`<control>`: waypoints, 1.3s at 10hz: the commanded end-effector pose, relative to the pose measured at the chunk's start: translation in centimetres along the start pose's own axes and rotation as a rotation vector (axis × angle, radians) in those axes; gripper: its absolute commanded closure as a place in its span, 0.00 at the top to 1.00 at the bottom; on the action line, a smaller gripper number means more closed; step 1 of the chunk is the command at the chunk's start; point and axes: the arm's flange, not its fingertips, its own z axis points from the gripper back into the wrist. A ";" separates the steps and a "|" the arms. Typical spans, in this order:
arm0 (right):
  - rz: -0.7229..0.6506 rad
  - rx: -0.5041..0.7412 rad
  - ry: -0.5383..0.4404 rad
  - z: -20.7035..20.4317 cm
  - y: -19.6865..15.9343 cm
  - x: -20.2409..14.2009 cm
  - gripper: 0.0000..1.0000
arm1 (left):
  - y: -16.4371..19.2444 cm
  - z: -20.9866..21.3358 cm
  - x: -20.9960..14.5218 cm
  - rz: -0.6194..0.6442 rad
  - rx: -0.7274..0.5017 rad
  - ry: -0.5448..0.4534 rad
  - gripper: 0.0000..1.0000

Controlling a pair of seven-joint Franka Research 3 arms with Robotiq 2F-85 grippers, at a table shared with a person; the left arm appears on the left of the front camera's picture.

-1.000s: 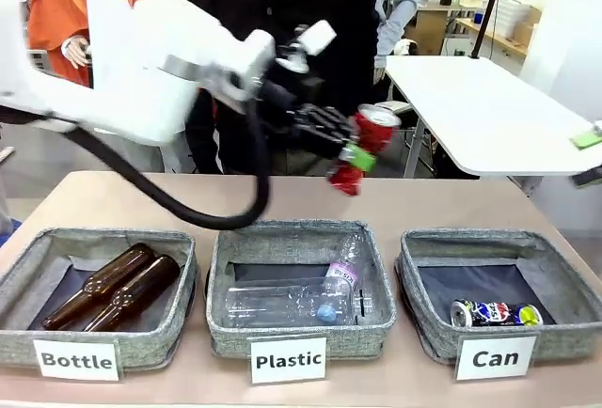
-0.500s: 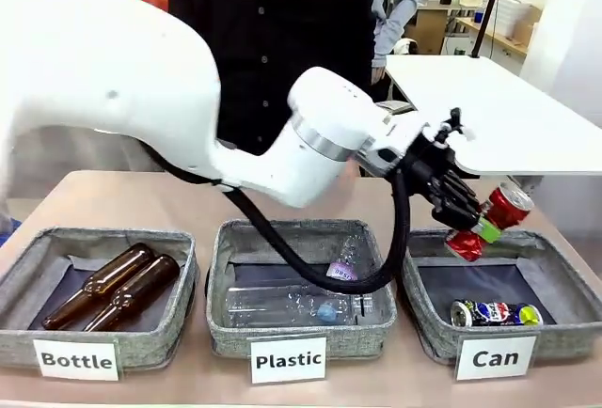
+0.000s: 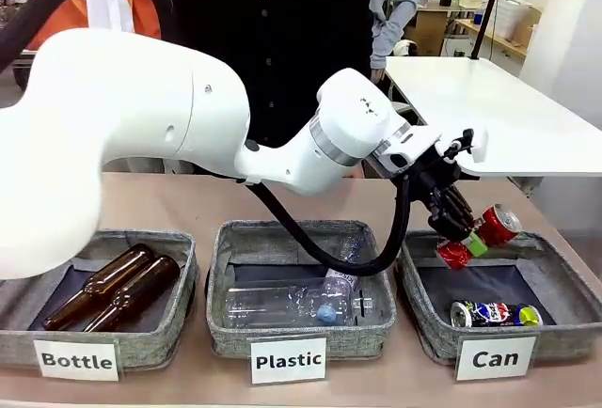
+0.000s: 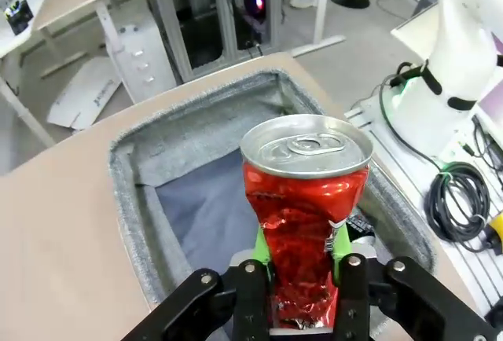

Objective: Sort the can waste into the basket.
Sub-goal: Pick up the can waste from the table and place it in the right Fabric basket.

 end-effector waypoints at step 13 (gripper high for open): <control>0.094 0.081 0.029 -6.0 4.1 1.9 1.00 | -17.6 22.9 -7.1 0.465 0.003 -0.304 1.00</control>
